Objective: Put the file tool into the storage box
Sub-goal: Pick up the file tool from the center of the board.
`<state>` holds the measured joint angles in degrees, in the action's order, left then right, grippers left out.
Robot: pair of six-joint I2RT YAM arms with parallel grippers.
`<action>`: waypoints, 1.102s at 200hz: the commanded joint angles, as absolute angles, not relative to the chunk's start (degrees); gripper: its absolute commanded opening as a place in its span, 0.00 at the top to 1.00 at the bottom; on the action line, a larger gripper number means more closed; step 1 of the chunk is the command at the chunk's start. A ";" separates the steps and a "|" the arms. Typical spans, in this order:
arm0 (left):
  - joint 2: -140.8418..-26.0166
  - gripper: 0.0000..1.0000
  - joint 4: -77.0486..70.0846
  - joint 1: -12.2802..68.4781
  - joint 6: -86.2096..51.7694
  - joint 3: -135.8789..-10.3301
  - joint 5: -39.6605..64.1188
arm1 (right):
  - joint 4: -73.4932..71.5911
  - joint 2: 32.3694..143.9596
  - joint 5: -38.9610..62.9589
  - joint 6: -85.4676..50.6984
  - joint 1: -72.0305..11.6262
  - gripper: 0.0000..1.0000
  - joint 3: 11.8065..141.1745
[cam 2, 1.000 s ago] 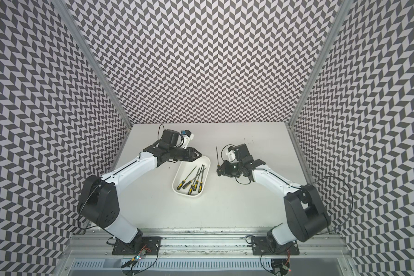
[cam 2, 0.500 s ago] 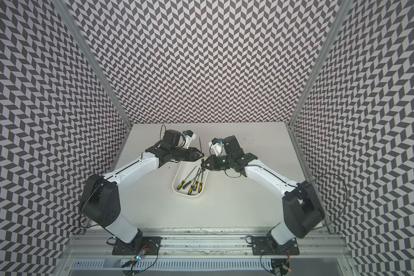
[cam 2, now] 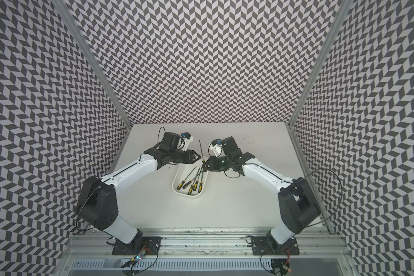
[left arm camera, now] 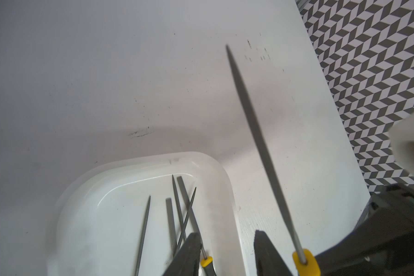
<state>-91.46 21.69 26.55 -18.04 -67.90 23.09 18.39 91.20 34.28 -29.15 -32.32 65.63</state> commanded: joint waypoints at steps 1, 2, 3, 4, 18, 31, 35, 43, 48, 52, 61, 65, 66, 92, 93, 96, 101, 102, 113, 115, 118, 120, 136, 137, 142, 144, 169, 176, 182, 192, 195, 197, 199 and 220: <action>-89.39 0.59 22.59 26.05 -17.01 -67.24 22.12 | 16.70 91.32 33.67 -29.04 -31.32 1.00 65.65; -89.34 0.59 22.59 26.03 -16.98 -67.24 22.18 | 16.70 91.32 33.67 -29.02 -31.30 1.00 65.65; -89.32 0.59 22.59 26.02 -17.02 -67.24 22.21 | 16.74 91.32 33.75 -28.97 -31.25 1.00 65.65; -89.35 0.59 22.59 26.02 -16.99 -67.28 22.22 | 16.72 91.36 33.71 -28.99 -31.23 1.00 65.65; -89.08 0.58 22.42 25.98 -17.15 -67.34 22.76 | 16.48 91.56 34.00 -28.76 -30.94 1.00 65.48; -88.55 0.57 21.53 25.89 -17.49 -67.51 24.08 | 16.44 92.30 34.87 -28.45 -30.90 1.00 65.48; -88.30 0.57 21.02 25.90 -17.64 -67.58 24.56 | 16.44 92.57 34.99 -28.47 -30.86 1.00 65.55; -87.94 0.57 20.05 25.84 -18.05 -67.72 25.49 | 16.31 93.19 35.61 -28.53 -30.97 1.00 65.58; -87.85 0.57 19.57 25.88 -18.33 -67.97 26.12 | 16.03 93.46 35.93 -28.62 -30.94 1.00 65.50; -87.89 0.56 19.16 25.90 -18.58 -68.11 26.64 | 15.75 93.64 36.18 -28.77 -30.94 1.00 65.40; -87.93 0.56 18.36 25.86 -19.13 -68.53 27.64 | 15.10 94.06 36.61 -29.11 -30.94 1.00 65.14; -87.96 0.56 18.14 25.90 -19.26 -68.77 28.01 | 14.91 94.32 36.80 -29.26 -30.99 1.00 65.05; -87.97 0.56 18.08 25.87 -19.30 -68.80 28.07 | 14.88 94.31 36.90 -29.26 -30.96 1.00 65.04; -88.32 0.56 17.01 25.86 -19.87 -69.42 29.09 | 14.59 95.01 37.28 -29.31 -31.01 1.00 65.62; -88.41 0.56 17.03 25.85 -19.82 -69.43 29.09 | 14.59 95.01 37.32 -29.38 -31.02 1.00 65.59; -88.47 0.56 17.05 25.84 -19.81 -69.44 29.14 | 14.59 95.01 37.32 -29.43 -31.07 1.00 65.79; -88.77 0.56 16.98 25.86 -19.82 -69.46 29.26 | 14.59 94.94 37.36 -29.46 -31.08 1.00 65.94; -88.81 0.56 16.97 25.85 -19.80 -69.45 29.26 | 14.59 94.98 37.36 -29.50 -31.05 1.00 65.98; -89.31 0.56 17.01 25.91 -19.69 -69.35 29.27 | 14.33 94.61 37.58 -29.88 -31.13 1.00 66.39; -89.43 0.56 16.97 25.86 -19.69 -69.35 29.27 | 14.33 94.54 37.65 -29.93 -31.12 1.00 66.48; -89.52 0.56 16.85 25.84 -19.69 -69.27 29.27 | 14.37 94.50 37.65 -30.04 -31.11 1.00 66.64; -89.57 0.56 16.87 25.88 -19.69 -69.26 29.27 | 14.34 94.44 37.67 -30.01 -31.11 1.00 66.73; -90.32 0.56 16.67 25.85 -19.75 -69.18 29.31 | 14.34 94.22 37.97 -30.45 -31.34 1.00 67.47; -90.34 0.56 16.60 25.89 -19.76 -69.17 29.33 | 14.38 94.22 38.01 -30.43 -31.36 1.00 67.53; -90.51 0.56 16.38 25.88 -19.85 -69.22 29.38 | 14.39 94.16 38.10 -30.55 -31.46 1.00 67.73; -90.63 0.56 16.31 25.92 -19.82 -69.23 29.43 | 14.34 94.07 38.24 -30.60 -31.51 1.00 67.87; -91.74 0.56 15.35 26.15 -20.13 -69.90 29.45 | 13.80 93.96 38.91 -31.37 -32.42 1.00 68.89; -92.22 0.56 15.38 26.19 -20.07 -70.23 29.38 | 13.80 94.02 38.94 -31.61 -32.67 1.00 69.28; -92.52 0.56 15.47 26.28 -20.01 -70.53 29.27 | 13.80 94.02 38.85 -31.69 -32.85 1.00 69.57; -92.84 0.56 15.39 26.37 -19.90 -70.68 29.19 | 13.80 94.02 39.00 -31.91 -33.09 1.00 70.02; -92.87 0.56 15.34 26.37 -20.02 -70.68 29.14 | 13.80 94.02 39.09 -31.95 -33.17 1.00 70.11; -92.87 0.56 15.24 26.43 -20.06 -70.73 29.17 | 13.84 94.04 39.11 -31.94 -33.14 1.00 70.20; -92.92 0.56 15.19 26.41 -20.09 -70.75 29.18 | 13.85 93.98 39.11 -32.02 -33.20 1.00 70.33; -93.18 0.59 14.86 26.39 -20.13 -71.01 29.10 | 13.97 93.83 39.20 -32.08 -33.67 1.00 70.68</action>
